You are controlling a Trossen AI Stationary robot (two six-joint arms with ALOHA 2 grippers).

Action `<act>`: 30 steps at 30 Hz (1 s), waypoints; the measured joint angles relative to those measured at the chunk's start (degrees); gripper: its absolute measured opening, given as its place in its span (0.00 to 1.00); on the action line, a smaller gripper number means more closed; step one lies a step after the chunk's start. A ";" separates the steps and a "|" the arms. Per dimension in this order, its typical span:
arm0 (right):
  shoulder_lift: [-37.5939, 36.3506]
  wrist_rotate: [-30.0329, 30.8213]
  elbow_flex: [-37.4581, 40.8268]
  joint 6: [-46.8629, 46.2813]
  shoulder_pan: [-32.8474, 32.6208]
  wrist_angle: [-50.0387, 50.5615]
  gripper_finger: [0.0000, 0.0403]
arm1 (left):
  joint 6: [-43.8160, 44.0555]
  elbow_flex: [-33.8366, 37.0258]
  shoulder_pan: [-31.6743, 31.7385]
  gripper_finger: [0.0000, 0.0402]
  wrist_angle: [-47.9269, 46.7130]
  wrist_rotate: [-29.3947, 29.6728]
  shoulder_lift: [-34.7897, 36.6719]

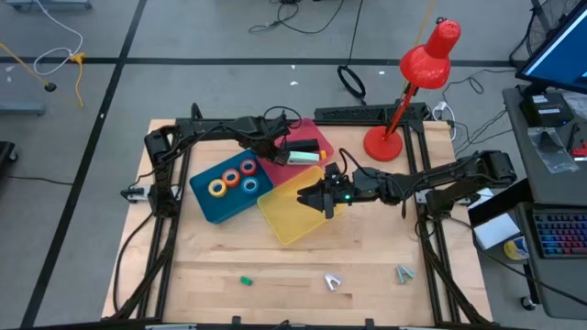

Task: Pick and place Stapler, Stapler remover, tape
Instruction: Put the yellow stapler into the pink bin, then put the green stapler into the pink bin

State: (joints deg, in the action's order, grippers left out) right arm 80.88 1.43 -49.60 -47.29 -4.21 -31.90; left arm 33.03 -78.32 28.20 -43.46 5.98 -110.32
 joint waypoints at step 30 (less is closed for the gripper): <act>0.02 -6.36 0.00 5.20 0.02 0.46 0.48 | 5.21 -1.55 -21.47 0.51 -14.65 -1.45 25.64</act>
State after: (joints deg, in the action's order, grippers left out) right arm 80.90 -4.92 -49.60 -42.09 -4.19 -31.44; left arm 38.24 -79.88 6.74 -58.11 4.53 -84.68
